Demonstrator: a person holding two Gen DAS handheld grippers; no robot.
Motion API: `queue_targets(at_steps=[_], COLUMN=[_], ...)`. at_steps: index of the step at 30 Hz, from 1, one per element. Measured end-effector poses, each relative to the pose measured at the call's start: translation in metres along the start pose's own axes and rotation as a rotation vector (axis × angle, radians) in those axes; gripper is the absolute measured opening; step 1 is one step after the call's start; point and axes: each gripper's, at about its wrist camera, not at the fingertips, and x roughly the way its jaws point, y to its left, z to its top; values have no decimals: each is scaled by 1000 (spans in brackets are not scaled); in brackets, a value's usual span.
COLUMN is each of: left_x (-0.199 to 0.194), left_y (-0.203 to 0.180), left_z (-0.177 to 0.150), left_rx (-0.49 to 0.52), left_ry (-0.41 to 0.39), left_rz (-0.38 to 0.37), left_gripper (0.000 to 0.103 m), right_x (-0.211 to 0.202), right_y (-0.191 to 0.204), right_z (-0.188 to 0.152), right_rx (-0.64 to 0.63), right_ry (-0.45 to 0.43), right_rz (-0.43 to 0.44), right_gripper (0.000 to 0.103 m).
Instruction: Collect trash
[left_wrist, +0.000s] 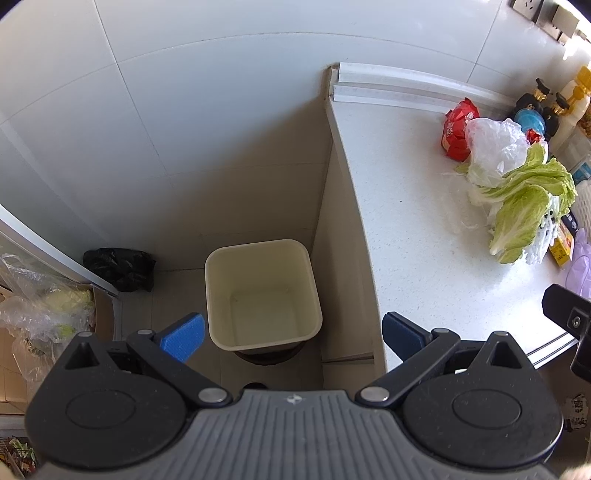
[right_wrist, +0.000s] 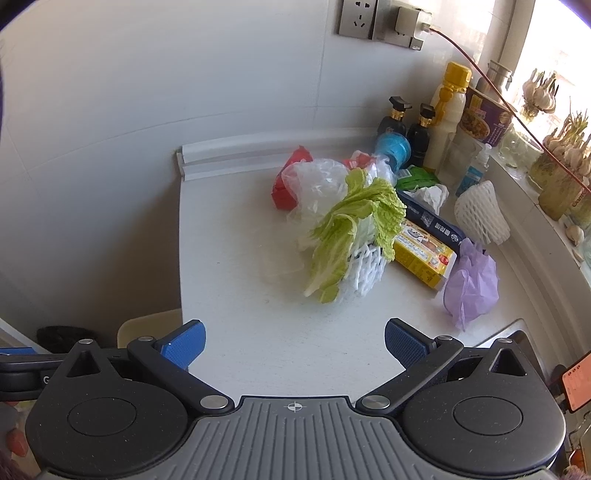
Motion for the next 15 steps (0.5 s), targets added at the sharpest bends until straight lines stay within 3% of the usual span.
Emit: queue_targets(at_steps=[15], left_x=[-1], left_y=[4], left_z=[0], left_rx=[-7], left_ry=[3], left_rz=[2], left_gripper=[103], right_x=[0], right_y=[1], right_z=[1], right_rx=[-7], right_ry=[1], right_rz=[5], right_gripper=[103])
